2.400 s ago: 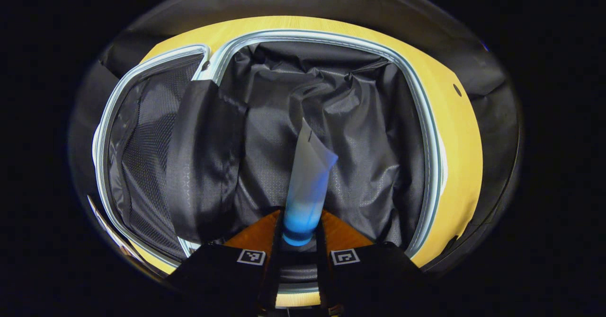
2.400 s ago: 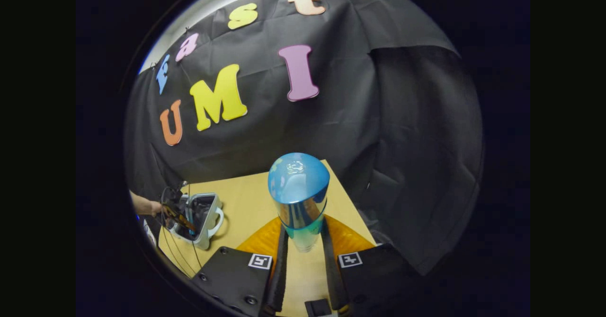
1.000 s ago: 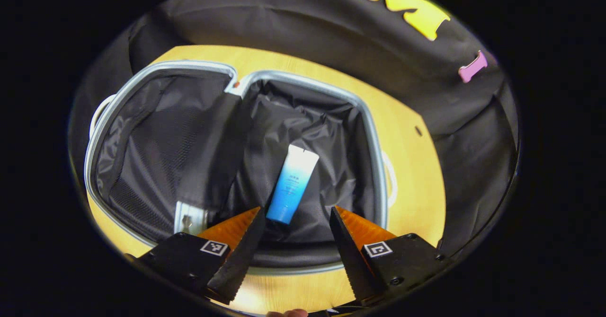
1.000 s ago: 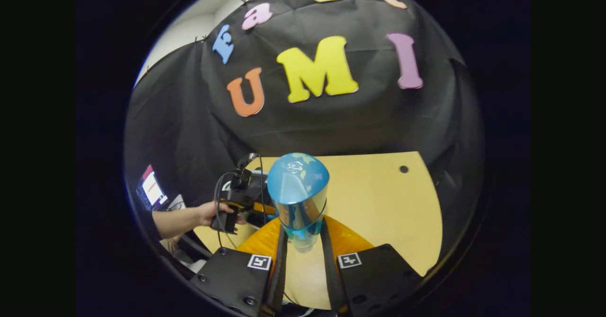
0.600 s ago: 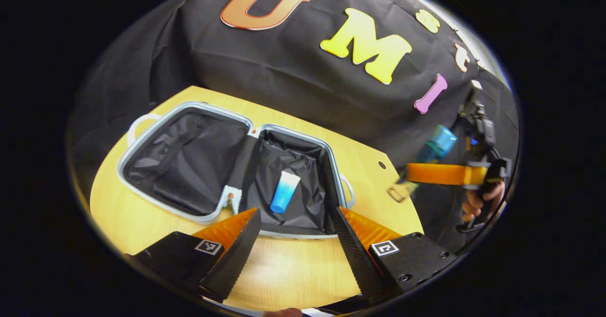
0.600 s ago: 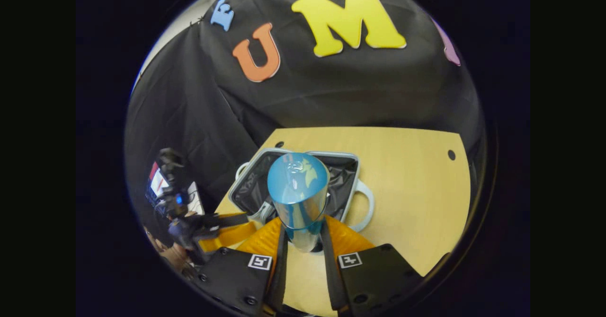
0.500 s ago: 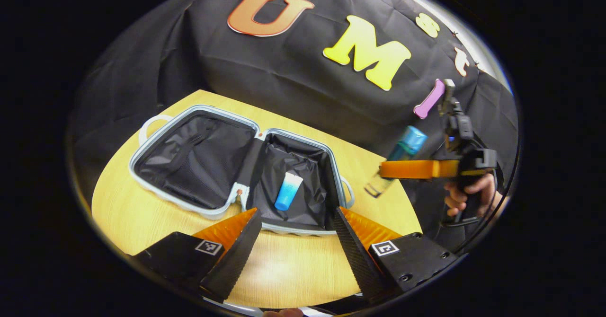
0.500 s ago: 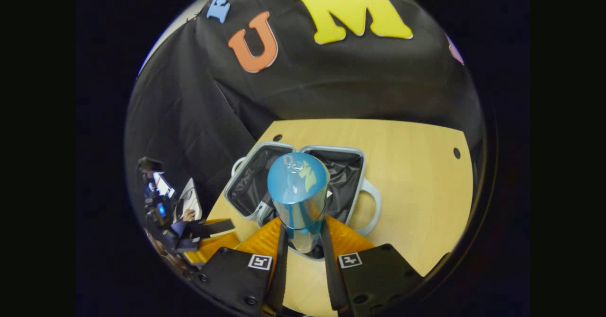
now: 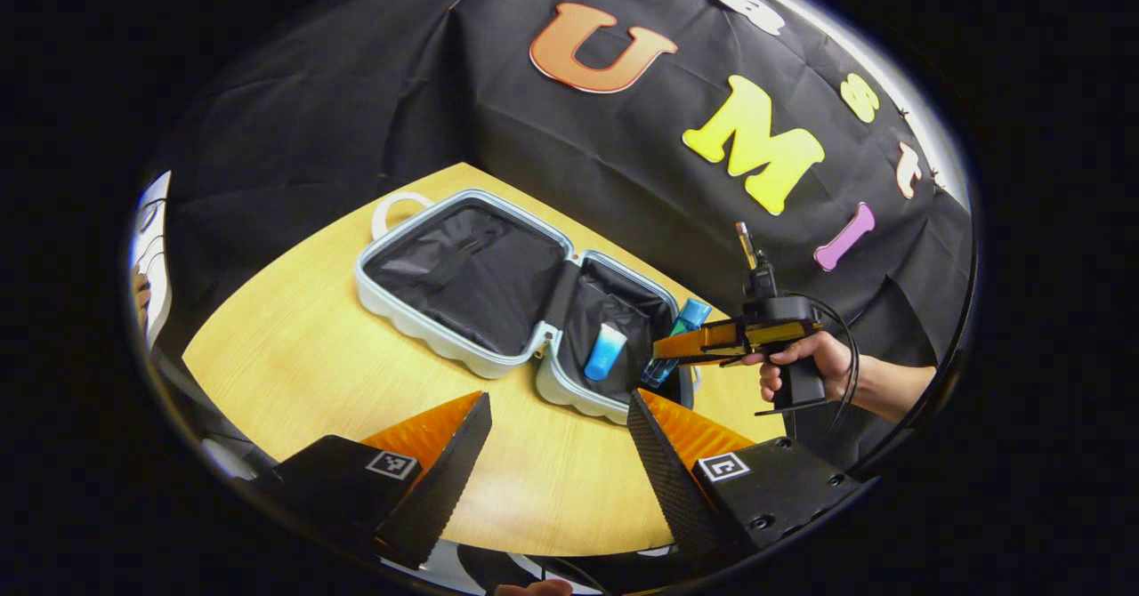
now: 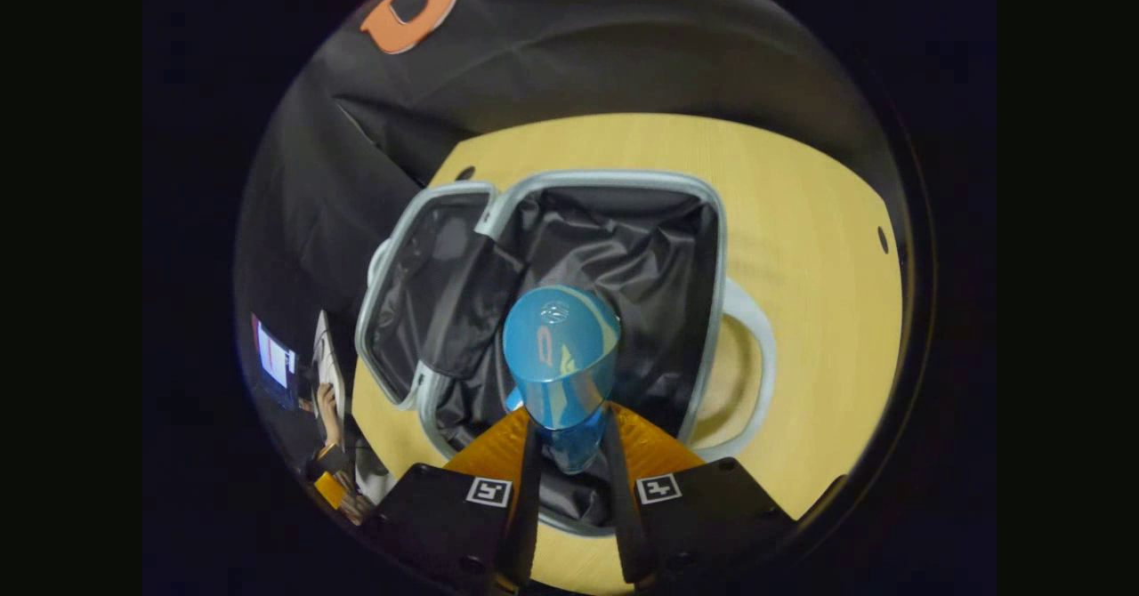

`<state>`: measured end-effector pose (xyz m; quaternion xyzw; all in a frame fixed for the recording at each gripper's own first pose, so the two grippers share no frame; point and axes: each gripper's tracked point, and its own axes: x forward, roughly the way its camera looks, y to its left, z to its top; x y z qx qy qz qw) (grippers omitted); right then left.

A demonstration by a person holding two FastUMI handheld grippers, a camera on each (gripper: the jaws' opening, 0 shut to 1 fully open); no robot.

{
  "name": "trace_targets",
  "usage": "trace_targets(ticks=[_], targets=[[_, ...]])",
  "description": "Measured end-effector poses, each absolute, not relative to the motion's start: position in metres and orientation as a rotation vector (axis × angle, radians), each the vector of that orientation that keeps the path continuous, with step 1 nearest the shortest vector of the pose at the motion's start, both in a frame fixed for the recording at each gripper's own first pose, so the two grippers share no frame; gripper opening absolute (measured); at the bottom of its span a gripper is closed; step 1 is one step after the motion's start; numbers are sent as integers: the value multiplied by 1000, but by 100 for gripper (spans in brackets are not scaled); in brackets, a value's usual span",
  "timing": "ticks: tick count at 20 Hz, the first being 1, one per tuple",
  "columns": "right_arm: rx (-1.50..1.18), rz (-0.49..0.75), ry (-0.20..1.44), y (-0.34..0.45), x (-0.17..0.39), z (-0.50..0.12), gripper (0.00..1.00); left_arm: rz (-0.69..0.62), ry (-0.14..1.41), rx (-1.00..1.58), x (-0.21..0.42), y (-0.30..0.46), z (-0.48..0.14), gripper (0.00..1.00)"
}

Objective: First open the suitcase, pack the skin care products into it, and then close the suitcase.

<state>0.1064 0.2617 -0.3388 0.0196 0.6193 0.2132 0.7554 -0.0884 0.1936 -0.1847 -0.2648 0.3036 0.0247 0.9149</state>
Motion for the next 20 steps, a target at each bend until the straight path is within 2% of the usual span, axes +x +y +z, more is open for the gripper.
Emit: trace_targets(ticks=[8,9,10,11,14,15,20], targets=[[83,284,1490,260,127,-376,31,53,602,-576,-90,201,-176,98],[90,265,1497,261,130,-380,34,51,600,-574,-90,200,-175,99],[93,246,1500,259,132,-383,31,48,597,-571,-89,201,-174,99],[91,230,1499,259,134,-386,34,43,596,-565,-89,200,-172,99],[83,198,1499,258,135,-393,34,31,592,-543,-82,196,-169,99],[79,185,1496,258,137,-395,31,28,592,-540,-80,196,-168,99],[69,142,1481,258,139,-400,39,35,598,-542,-79,198,-167,99]])
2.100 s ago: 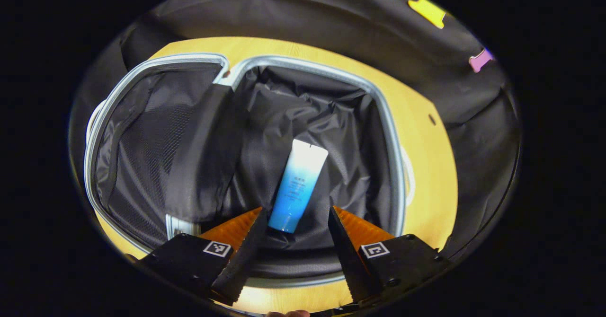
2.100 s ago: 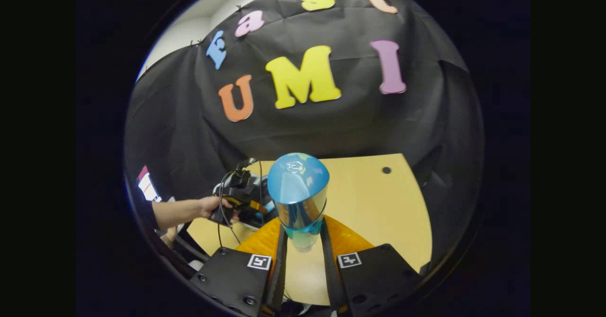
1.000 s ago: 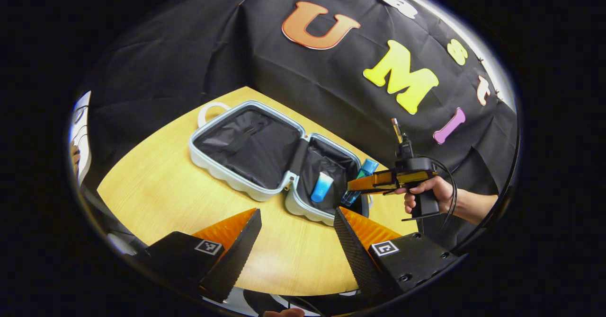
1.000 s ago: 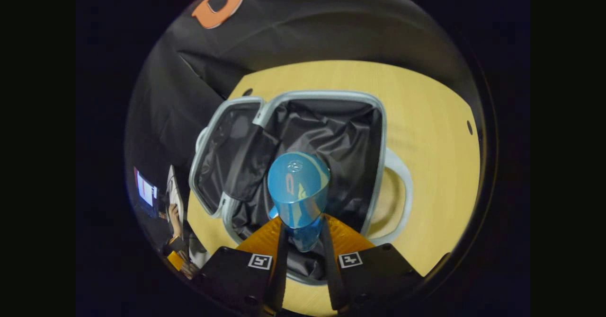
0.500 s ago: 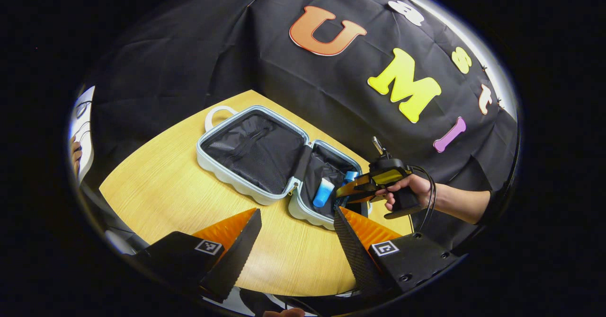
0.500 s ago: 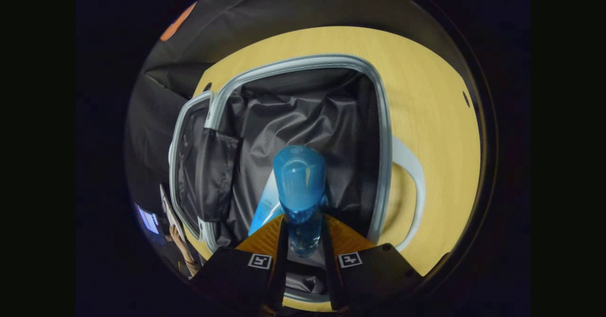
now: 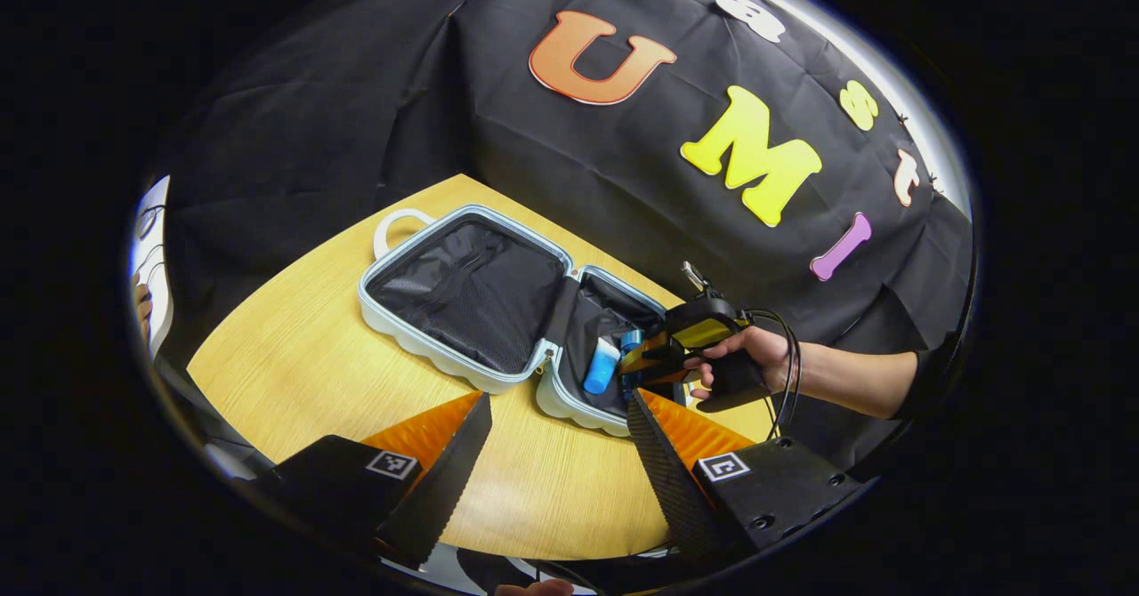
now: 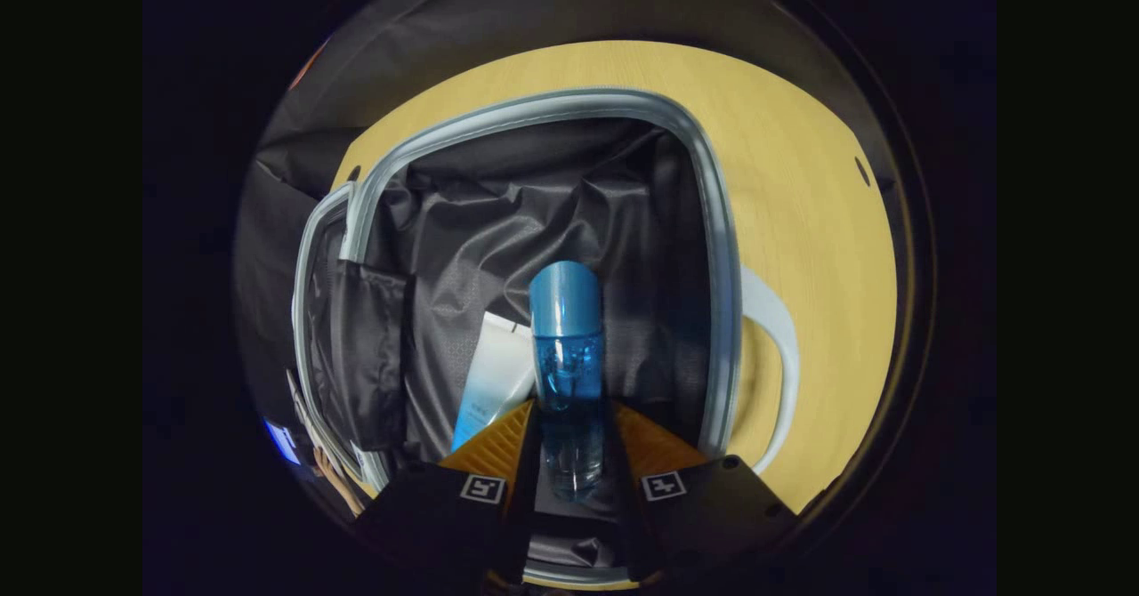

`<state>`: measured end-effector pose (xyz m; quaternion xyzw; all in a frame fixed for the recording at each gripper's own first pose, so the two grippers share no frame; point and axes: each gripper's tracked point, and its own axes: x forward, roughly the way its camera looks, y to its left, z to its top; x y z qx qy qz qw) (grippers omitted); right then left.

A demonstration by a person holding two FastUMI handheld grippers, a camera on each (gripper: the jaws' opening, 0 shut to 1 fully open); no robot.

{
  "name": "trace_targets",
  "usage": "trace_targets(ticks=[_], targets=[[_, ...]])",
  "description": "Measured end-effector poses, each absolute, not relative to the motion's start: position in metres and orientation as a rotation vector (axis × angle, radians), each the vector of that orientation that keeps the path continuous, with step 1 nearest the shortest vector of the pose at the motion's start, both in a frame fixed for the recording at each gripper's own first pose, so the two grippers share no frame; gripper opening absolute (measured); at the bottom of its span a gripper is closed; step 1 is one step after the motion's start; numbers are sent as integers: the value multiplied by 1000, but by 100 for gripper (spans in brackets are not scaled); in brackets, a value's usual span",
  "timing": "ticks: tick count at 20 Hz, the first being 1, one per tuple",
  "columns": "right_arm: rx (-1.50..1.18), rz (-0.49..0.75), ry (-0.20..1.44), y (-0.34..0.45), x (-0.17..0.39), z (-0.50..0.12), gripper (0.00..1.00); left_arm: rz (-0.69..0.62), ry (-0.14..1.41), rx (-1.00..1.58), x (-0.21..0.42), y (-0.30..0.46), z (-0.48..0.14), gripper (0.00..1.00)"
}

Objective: First open the suitcase, pack the skin care products into it, and then close the suitcase.

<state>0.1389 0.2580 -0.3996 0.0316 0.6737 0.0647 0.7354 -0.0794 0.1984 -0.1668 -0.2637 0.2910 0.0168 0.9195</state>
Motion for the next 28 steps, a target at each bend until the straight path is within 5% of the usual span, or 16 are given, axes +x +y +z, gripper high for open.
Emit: trace_targets(ticks=[8,14,28], targets=[[189,185,1384,253,136,-344,55,5,578,-557,-62,232,-169,98],[264,286,1197,208,105,-246,69,35,563,-575,-5,336,-188,99],[368,153,1007,67,16,-156,69,57,791,-500,134,473,-306,96]])
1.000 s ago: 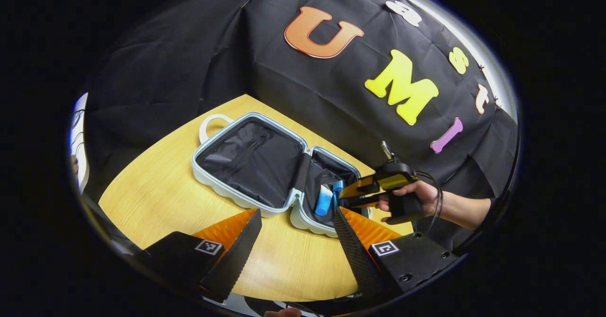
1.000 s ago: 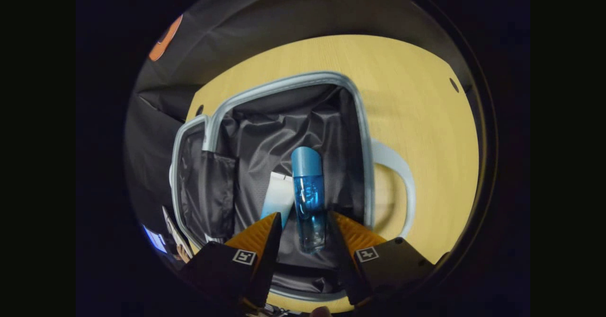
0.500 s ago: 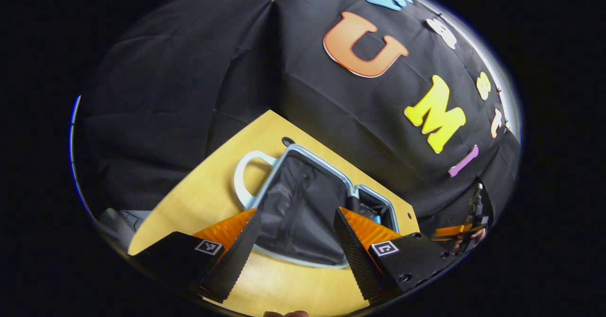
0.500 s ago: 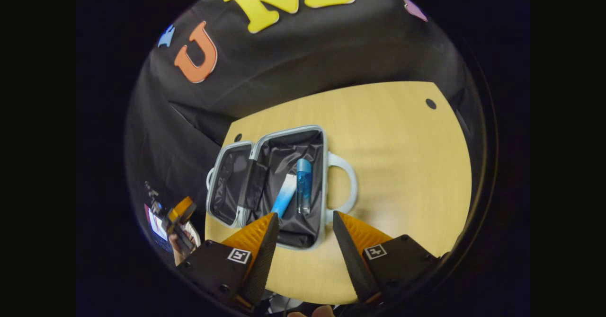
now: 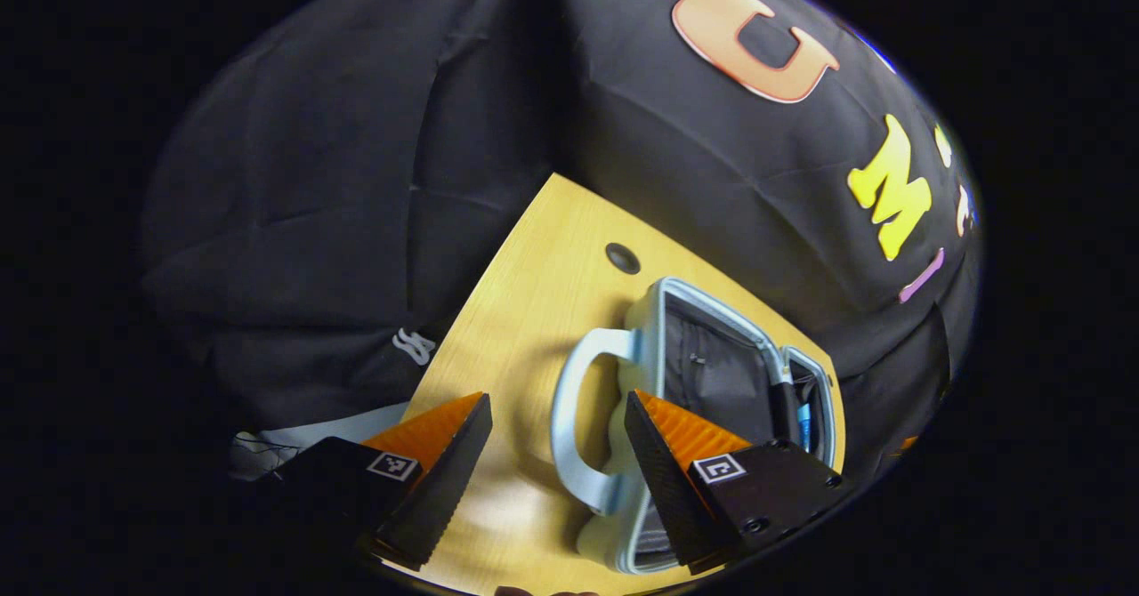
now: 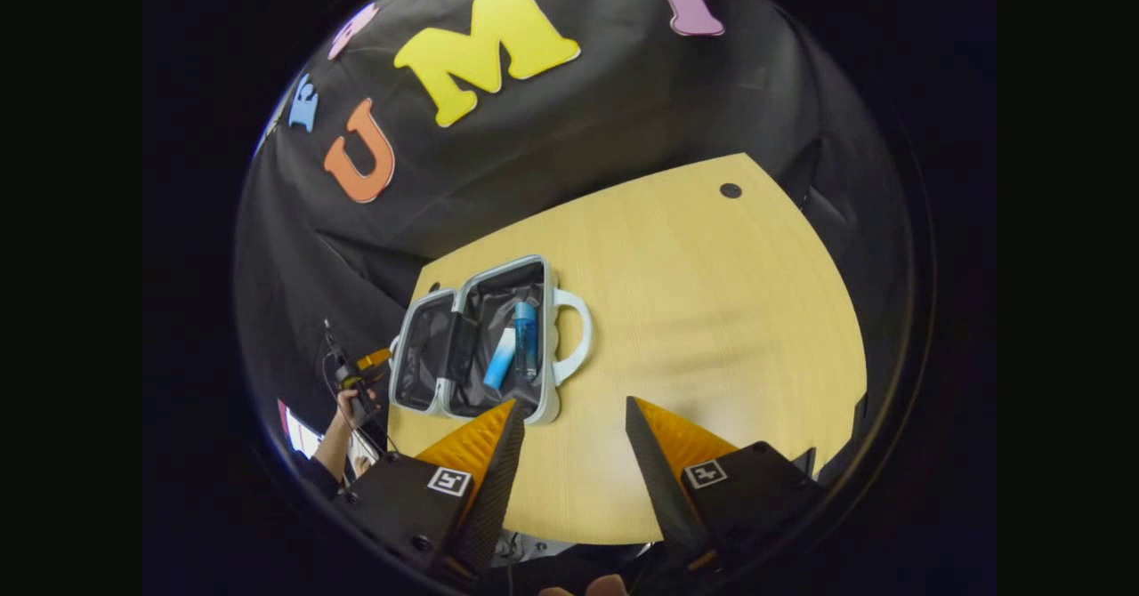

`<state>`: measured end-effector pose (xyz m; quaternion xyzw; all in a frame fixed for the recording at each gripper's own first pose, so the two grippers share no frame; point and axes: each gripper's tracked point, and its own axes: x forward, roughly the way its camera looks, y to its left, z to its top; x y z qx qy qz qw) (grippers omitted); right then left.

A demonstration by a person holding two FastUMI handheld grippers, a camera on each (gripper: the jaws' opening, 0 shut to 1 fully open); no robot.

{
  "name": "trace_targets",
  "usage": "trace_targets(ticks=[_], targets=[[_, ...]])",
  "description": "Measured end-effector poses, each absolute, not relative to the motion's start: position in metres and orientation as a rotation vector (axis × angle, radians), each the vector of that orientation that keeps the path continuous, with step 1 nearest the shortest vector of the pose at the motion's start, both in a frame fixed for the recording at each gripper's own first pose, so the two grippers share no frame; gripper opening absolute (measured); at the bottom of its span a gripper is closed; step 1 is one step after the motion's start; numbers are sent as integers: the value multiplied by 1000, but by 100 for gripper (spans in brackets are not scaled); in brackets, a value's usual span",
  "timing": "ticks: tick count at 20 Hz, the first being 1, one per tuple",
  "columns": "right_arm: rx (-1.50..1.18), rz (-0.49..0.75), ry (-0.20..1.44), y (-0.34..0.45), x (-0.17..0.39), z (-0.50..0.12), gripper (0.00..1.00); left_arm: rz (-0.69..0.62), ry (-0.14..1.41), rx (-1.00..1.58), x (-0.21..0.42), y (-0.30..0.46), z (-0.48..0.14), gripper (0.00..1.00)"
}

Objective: First open the suitcase, pack the skin care products into it, and then close the suitcase.

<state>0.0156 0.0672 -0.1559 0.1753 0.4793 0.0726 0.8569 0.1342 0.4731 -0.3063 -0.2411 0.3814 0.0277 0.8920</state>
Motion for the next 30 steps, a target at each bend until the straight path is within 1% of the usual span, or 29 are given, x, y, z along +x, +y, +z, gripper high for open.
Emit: trace_targets(ticks=[1,3,4,5,8,10,13,16,20,22,26,30], targets=[[372,146,1003,67,14,-156,69,59,809,-494,138,471,-314,96],[385,139,1004,68,11,-158,69,55,837,-490,144,465,-324,93],[393,139,1010,70,8,-161,69,64,840,-491,148,464,-326,87],[399,141,1018,72,5,-165,69,75,844,-494,151,463,-330,93],[410,149,1032,74,-1,-171,69,130,845,-488,153,465,-330,48],[431,156,1035,72,-5,-171,69,122,832,-481,154,457,-316,19],[454,181,1016,69,-7,-168,69,108,757,-418,161,452,-270,13],[451,223,983,61,-12,-164,69,82,628,-425,170,423,-185,9],[459,284,934,49,-17,-155,69,27,493,-414,161,349,-88,7],[480,293,908,38,-19,-151,69,-2,446,-403,157,298,-54,7],[509,265,828,0,-16,-137,69,-69,397,-389,154,181,-19,7],[445,199,736,-47,-16,-128,69,-121,385,-286,157,73,-35,7]])
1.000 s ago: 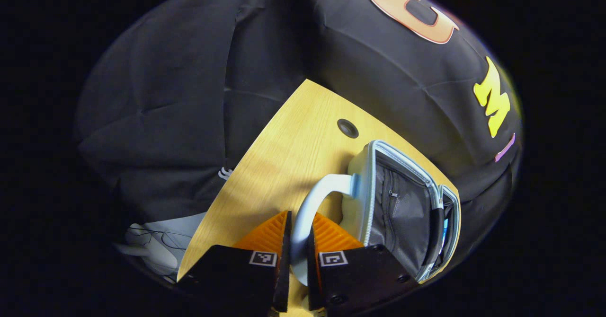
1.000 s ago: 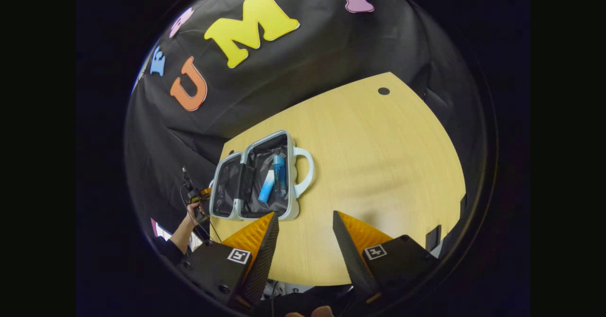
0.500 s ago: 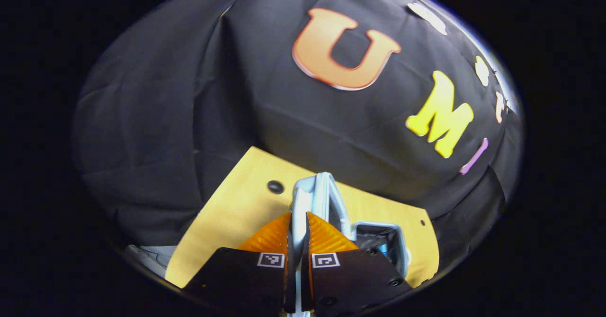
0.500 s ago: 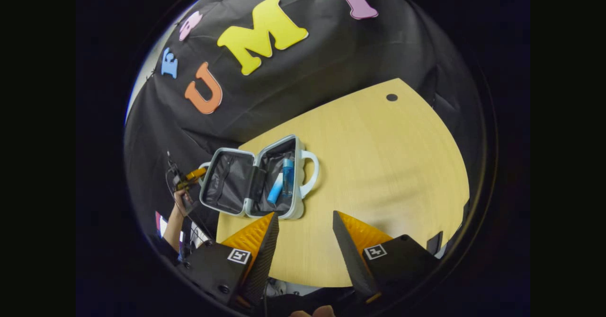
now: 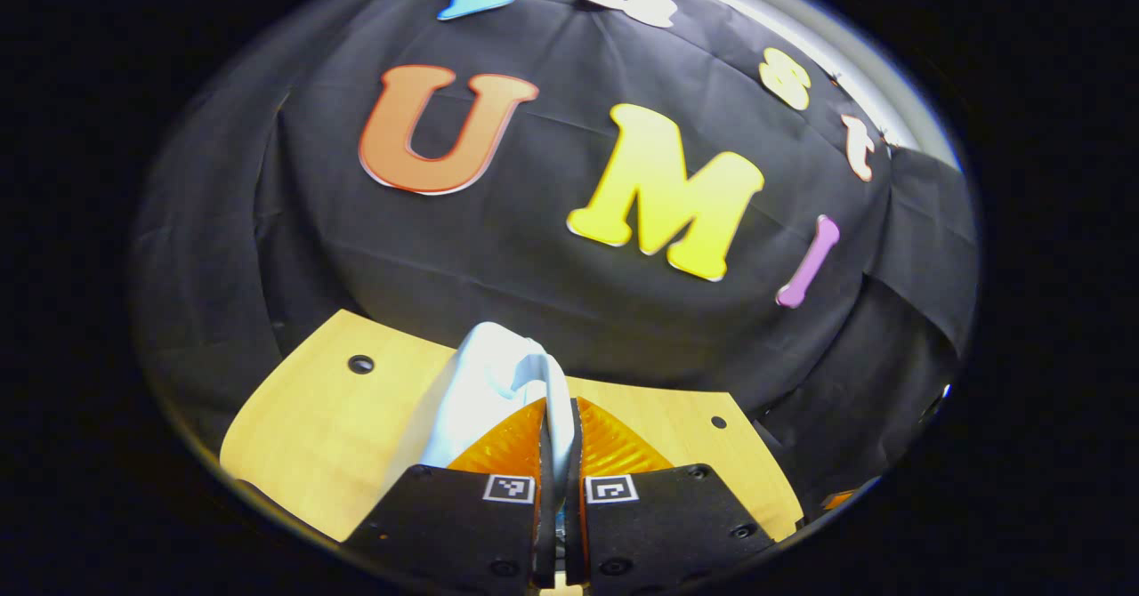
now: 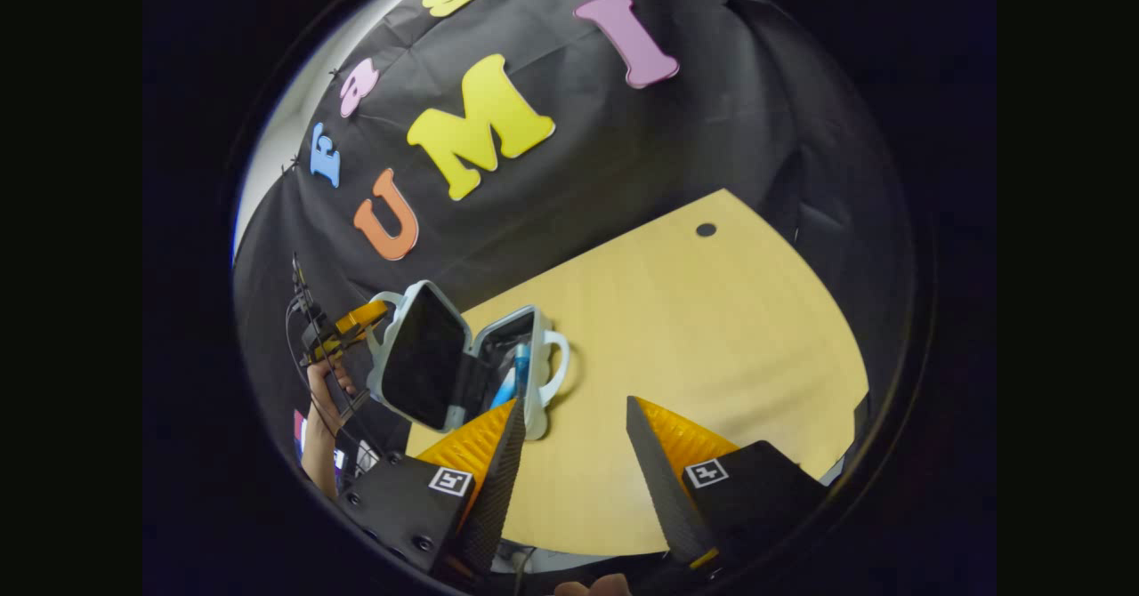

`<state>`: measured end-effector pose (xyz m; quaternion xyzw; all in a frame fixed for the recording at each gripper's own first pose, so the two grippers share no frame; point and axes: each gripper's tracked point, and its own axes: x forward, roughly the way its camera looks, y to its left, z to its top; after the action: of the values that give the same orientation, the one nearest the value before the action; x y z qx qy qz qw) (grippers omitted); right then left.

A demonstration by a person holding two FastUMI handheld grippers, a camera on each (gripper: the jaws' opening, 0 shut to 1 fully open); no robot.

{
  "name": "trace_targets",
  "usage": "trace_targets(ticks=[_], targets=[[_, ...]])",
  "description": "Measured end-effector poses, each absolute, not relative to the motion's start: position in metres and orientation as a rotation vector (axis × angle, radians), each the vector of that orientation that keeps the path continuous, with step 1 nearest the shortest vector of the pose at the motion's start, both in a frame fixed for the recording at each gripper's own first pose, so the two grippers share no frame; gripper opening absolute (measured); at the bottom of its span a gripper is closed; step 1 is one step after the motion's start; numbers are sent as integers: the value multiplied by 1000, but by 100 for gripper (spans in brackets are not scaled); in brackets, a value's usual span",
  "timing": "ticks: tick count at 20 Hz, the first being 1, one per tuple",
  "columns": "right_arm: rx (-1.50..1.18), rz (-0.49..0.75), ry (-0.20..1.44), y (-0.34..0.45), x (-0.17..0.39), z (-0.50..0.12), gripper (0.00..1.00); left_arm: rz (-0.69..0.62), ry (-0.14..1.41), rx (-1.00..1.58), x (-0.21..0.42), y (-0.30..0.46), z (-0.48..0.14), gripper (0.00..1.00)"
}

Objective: First open the suitcase, pack the skin care products into it, and then close the suitcase.

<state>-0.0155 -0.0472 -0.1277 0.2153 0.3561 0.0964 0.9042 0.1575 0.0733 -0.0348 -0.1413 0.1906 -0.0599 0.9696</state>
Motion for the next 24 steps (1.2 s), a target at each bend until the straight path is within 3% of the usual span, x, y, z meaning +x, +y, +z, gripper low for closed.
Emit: trace_targets(ticks=[8,16,24], targets=[[246,114,700,-117,-48,-128,69,-195,493,-258,170,-69,-155,7],[195,72,745,-140,-52,-132,69,-192,567,-194,181,-103,-235,7],[174,100,718,-113,-35,-129,69,-149,543,-20,176,-120,-266,12]])
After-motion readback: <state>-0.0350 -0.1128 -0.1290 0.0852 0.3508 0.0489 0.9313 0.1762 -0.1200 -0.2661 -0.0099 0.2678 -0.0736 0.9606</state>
